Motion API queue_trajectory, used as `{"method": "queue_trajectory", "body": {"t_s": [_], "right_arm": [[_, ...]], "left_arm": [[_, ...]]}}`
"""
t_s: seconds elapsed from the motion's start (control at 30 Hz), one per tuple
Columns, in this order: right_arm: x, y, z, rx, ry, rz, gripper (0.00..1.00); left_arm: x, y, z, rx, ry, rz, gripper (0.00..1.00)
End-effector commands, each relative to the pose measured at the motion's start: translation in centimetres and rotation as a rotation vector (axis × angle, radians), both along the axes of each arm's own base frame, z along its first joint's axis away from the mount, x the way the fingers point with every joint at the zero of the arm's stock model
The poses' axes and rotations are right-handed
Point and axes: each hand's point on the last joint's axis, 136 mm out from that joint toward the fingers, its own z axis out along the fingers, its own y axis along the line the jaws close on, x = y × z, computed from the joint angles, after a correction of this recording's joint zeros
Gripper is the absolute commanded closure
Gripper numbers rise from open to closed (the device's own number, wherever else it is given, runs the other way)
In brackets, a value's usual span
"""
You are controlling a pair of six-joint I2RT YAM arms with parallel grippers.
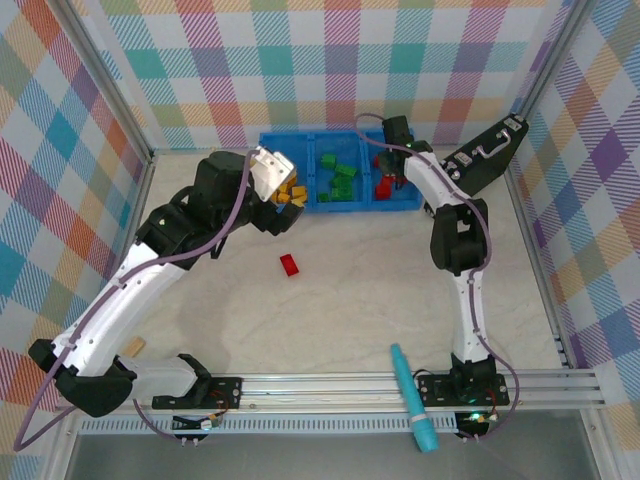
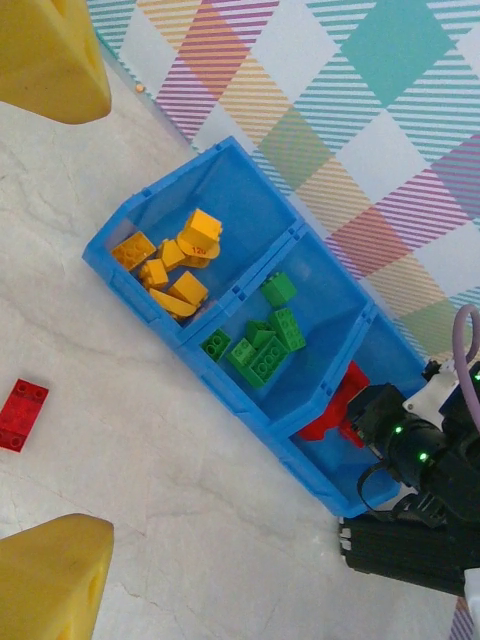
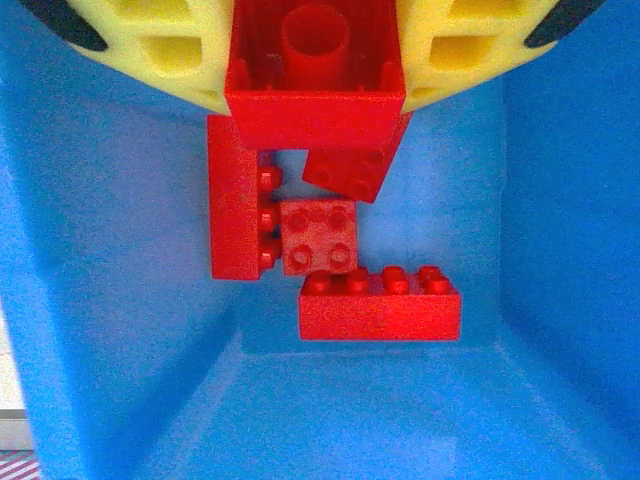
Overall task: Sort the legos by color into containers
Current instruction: Place the lego in the container.
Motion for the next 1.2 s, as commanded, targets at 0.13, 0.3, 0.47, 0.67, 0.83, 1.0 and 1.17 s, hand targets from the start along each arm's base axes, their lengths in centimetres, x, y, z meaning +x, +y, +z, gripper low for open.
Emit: {"method": "queue_trajectory", "body": {"t_s": [0.13, 0.3, 0.47, 0.67, 0.83, 1.0, 1.17], "right_arm": [[1.2, 0.6, -1.0, 0.034, -0.014, 0.011, 0.66], [0.5, 0.1, -1.0, 0.018, 0.0, 0.002, 0.58], [-0.6, -0.4, 1.1, 0.012, -0.022, -0.004, 0.49], [-2.8, -0.5, 4.0, 0.046, -0.04, -0.026, 0.46], [-5.9, 0.2, 7.4, 0.069, -0.07, -0.025, 0.43], [-10.6, 2.8, 9.2, 0.087, -0.038, 0.02, 0.41], [-16.4, 7.7, 9.2, 0.099, -0.011, 0.104, 0.38]], "left_arm": [[-0.2, 0.5, 1.4, -0.015, -0.046, 0.001, 0.0], [-0.6, 0.6, 1.8, -0.03, -0.057, -0.006, 0.0], [-1.5, 1.1, 3.3, -0.061, -0.089, -0.013, 0.0], [-3.6, 2.3, 5.8, -0.131, -0.149, -0.03, 0.0], [-5.7, 3.1, 6.9, -0.2, -0.176, -0.056, 0.0], [-7.4, 4.4, 7.5, -0.242, -0.21, -0.054, 0.0], [-8.3, 5.0, 8.0, -0.284, -0.227, -0.056, 0.0]]}}
